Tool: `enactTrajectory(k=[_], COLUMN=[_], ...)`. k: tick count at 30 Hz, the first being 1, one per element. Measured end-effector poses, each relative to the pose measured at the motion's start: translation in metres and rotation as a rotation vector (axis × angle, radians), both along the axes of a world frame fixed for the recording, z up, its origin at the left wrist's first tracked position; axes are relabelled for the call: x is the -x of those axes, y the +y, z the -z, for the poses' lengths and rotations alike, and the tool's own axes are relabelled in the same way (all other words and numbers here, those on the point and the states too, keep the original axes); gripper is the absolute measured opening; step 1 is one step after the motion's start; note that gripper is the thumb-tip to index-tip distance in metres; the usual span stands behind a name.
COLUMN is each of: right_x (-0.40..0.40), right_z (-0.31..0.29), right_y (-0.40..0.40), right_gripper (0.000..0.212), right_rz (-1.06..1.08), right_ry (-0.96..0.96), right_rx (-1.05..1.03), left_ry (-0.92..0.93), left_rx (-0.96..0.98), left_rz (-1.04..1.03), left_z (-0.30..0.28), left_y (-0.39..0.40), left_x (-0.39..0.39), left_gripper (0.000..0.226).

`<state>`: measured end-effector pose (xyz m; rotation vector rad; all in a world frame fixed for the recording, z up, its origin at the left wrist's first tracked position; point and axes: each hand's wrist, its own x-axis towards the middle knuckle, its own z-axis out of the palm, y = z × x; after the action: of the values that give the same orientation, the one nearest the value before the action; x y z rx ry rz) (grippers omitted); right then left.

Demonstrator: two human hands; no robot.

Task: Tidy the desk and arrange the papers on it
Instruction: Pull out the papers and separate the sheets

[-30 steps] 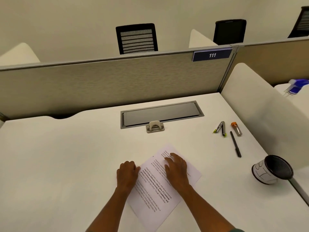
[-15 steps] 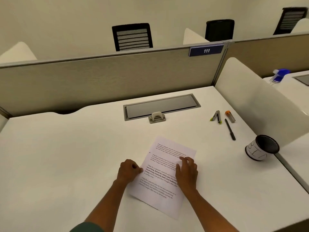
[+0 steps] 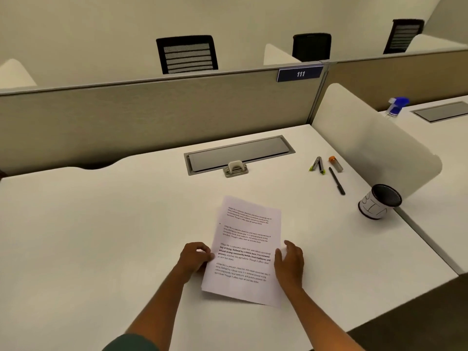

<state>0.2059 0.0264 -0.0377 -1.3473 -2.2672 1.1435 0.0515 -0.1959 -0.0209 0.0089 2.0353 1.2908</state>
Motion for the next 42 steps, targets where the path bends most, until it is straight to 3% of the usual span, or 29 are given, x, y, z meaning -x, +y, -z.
enactTrajectory(k=[3,8,11,15,18,29,38,42], right_x=[0.002,0.016,0.024,0.039,0.052,0.074,0.052,0.045], right_z=[-0.006,-0.017,-0.011,-0.021,-0.034,-0.075,-0.075,-0.075], right_y=[-0.002,-0.003,0.002,0.003,0.002,-0.007,-0.014,-0.015], right_gripper=[0.047,0.067,0.059,0.026,0.015,0.009,0.010,0.015], right_rz=[0.005,0.023,0.029,-0.042,-0.080,-0.180,-0.241,-0.312], right_ry=[0.043,0.079,0.109,0.167,0.213,0.416,0.456,0.437], right_rx=[0.082,0.402,0.498,0.489,0.458,0.410,0.449,0.406], left_ry=[-0.047,-0.053,-0.034,0.023,0.082,0.250,0.340,0.334], left_rx=[-0.058,-0.125,-0.156,-0.215,-0.271,-0.364,-0.401,-0.509], left_rz=[-0.057,-0.141,-0.185,-0.228,-0.253,-0.347,-0.323,-0.298], left_z=[-0.004,-0.009,-0.014,-0.022,-0.031,-0.051,-0.048,-0.057], left_y=[-0.009,-0.023,-0.029,-0.036,-0.038,-0.045,-0.050,-0.049], left_x=[-0.004,-0.007,-0.005,-0.001,0.003,-0.002,-0.025,-0.032], left_gripper=[0.017,0.013,0.012,0.012,0.011,0.010,0.016,0.036])
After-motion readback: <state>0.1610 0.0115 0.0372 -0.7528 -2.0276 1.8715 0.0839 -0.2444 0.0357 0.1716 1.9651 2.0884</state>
